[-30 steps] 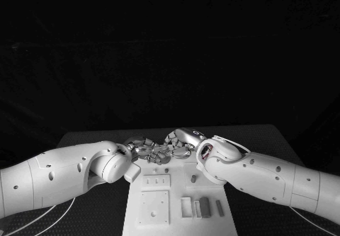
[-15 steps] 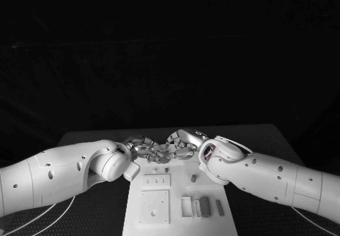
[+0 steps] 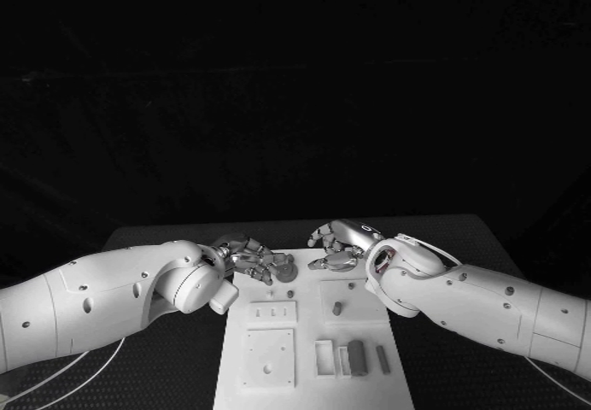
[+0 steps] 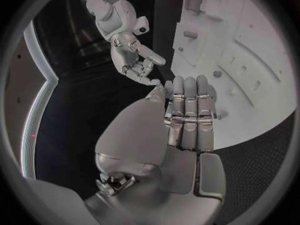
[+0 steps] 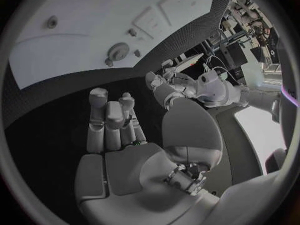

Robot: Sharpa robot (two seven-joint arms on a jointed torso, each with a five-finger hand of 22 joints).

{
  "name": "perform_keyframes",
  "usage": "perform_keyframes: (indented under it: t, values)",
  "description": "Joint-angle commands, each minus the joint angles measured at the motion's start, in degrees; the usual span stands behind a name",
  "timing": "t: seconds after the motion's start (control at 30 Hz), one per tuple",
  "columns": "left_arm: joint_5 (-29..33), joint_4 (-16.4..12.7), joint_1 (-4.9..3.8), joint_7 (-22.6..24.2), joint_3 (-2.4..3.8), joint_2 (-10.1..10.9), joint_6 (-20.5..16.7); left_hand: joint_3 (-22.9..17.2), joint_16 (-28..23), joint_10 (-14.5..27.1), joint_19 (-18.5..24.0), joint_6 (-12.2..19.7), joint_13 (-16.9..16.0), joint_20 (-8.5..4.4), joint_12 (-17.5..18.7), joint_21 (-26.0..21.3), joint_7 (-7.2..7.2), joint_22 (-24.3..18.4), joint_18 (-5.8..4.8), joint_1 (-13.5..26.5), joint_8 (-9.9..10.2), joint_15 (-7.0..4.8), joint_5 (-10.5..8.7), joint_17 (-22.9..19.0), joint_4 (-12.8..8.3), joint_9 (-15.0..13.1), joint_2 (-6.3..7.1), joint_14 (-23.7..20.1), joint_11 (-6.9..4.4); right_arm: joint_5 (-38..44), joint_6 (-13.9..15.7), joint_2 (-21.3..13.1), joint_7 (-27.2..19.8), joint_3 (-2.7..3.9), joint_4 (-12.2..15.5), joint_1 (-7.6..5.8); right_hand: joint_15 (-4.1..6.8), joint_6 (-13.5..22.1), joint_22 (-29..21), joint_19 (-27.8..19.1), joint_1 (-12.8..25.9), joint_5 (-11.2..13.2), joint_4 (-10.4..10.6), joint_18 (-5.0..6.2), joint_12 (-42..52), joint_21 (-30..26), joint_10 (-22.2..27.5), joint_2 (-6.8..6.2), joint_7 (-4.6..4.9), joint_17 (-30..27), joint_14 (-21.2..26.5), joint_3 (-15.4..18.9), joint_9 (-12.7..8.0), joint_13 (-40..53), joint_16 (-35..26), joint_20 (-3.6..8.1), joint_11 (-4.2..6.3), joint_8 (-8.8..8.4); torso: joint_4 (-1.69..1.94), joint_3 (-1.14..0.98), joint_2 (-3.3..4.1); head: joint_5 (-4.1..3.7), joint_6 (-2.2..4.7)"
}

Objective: Assemble the parts on the task board

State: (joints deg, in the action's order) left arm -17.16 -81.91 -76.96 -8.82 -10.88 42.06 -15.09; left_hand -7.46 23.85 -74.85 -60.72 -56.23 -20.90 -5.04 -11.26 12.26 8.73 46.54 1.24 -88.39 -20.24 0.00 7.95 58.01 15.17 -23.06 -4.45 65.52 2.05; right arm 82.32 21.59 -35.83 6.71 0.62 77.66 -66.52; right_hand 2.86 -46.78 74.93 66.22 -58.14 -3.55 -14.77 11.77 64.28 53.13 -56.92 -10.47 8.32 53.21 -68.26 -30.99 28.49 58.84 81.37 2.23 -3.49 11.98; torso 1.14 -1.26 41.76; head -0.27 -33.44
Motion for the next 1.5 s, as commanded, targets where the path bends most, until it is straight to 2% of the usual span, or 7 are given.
perform_keyframes:
  t: [0.03, 0.67, 0.83, 0.9, 0.93, 1.0, 1.5]
  values:
    - [-8.59, -0.01, -0.08, -4.12, 0.06, -0.05, 1.80, -0.44, 0.23, -0.51, 0.01, -4.39, -0.19, -0.46, -0.42, 0.43, -3.78, 0.16, -0.19, 0.30, -1.51, 0.05, 0.21, 0.14, -0.33, -4.44, -0.13, 0.57, -0.17, -0.66, 1.90, -1.00, -1.22, 0.04, -0.16, 0.01, -0.19, 1.27, 0.52, -0.27, -0.28, 0.08, 0.01, 3.23, 0.20, -0.33, 0.25, 0.47, 1.81, 0.06, 0.24, 0.35, 0.03, -0.08, 0.11, -0.20, -0.10, 0.19, -0.02, -0.05, -0.03, 0.10, -0.16]
    - [-26.20, -0.76, -0.09, -16.68, -0.23, -1.75, 6.81, -4.43, 5.89, -0.92, -0.75, -5.84, -5.25, -1.85, -4.64, 3.25, -5.04, 5.18, -0.27, 7.24, -3.58, -1.29, 1.01, 1.39, -4.61, -8.73, 0.64, 1.06, -1.51, -4.18, 3.08, -3.69, -1.56, 2.58, -0.38, -1.28, -0.05, 0.91, 0.57, -0.14, -0.80, 0.08, -0.05, 3.23, 0.35, -0.37, 0.07, 0.98, 1.66, 0.05, 0.20, 0.66, 0.03, -0.30, 0.20, -0.21, 0.04, 0.44, 0.11, 0.03, -0.05, 0.01, -1.37]
    - [-29.41, -0.95, -0.10, -18.76, -0.62, -2.11, 8.07, -15.26, 8.28, 0.13, -0.41, -5.75, -6.90, -2.20, -5.75, 3.03, -5.10, 7.21, -0.23, 22.37, -2.98, -1.19, 1.27, -0.64, -19.96, -10.30, 0.70, 0.24, -1.63, -4.68, 2.96, -3.64, -1.54, 2.87, -0.42, -1.34, -0.04, 0.90, 0.57, -0.14, -0.84, 0.08, -0.07, 3.23, 0.36, -0.37, 0.07, 1.01, 1.65, 0.05, 0.20, 0.69, 0.02, -0.32, 0.20, -0.21, 0.05, 0.45, 0.07, 0.04, -0.05, 0.07, -1.79]
    - [-30.62, -0.96, -0.11, -19.21, -0.88, -2.36, 8.24, -16.43, 8.43, 0.03, -0.65, -5.92, -6.96, -1.90, -5.83, 3.12, -4.95, 7.37, -0.49, 24.65, -2.97, -1.18, 1.65, -0.83, -21.09, -10.39, 0.24, 0.22, -1.45, -4.95, 2.92, -3.57, -1.54, 2.95, -0.46, -1.40, -0.04, 0.90, 0.57, -0.14, -0.84, 0.08, -0.07, 3.23, 0.36, -0.37, 0.07, 1.02, 1.65, 0.05, 0.20, 0.69, 0.02, -0.32, 0.20, -0.21, 0.05, 0.45, 0.05, 0.04, -0.04, 0.04, -1.89]
    - [-31.27, -0.84, -0.11, -19.45, -1.11, -2.57, 8.42, -23.78, 9.35, -0.07, -1.30, -6.30, -7.19, -1.78, -6.05, 3.28, -4.92, 8.25, -0.46, 34.85, -2.71, -1.24, 1.69, -1.84, -29.13, -10.82, -0.85, 0.21, -1.42, -5.00, 2.91, -3.57, -1.53, 3.00, -0.43, -1.42, -0.03, 0.90, 0.57, -0.14, -0.86, 0.08, -0.08, 3.23, 0.36, -0.38, 0.07, 1.03, 1.65, 0.05, 0.20, 0.70, 0.02, -0.33, 0.20, -0.21, 0.05, 0.45, 0.05, 0.02, -0.07, 0.05, -1.99]
    - [-31.90, -0.26, -0.11, -19.97, -1.98, -3.15, 8.53, -27.68, 10.05, -0.19, -1.55, -6.49, -7.34, -1.90, -6.22, 3.48, -4.95, 9.14, -0.49, 38.92, -2.69, -1.27, 1.86, -2.45, -31.38, -11.28, -1.29, 0.19, -1.46, -5.03, 2.84, -3.56, -1.49, 3.09, -0.35, -1.48, -0.03, 0.89, 0.58, -0.15, -0.91, 0.08, -0.10, 3.23, 0.36, -0.39, 0.06, 1.07, 1.64, 0.05, 0.20, 0.73, 0.02, -0.35, 0.20, -0.22, 0.06, 0.46, 0.03, 0.05, -0.03, 0.05, -2.06]
    - [-34.14, 3.10, 0.65, -20.75, -2.76, -5.74, 8.57, -28.70, 10.59, -0.44, -1.75, -6.66, -7.52, -1.98, -6.46, 3.67, -5.03, 9.69, -0.46, 40.13, -2.82, -1.36, 2.86, -2.62, -31.62, -11.63, -1.37, 0.32, -1.58, -5.28, 2.50, -3.74, -1.35, 3.21, -0.34, -1.59, -0.01, 0.89, 0.58, -0.16, -0.95, 0.08, -0.13, 3.23, 0.36, -0.42, 0.06, 1.16, 1.63, 0.03, 0.22, 0.84, -0.01, -0.42, 0.19, -0.23, 0.07, 0.47, -0.09, 0.09, 0.18, -0.40, -2.63]
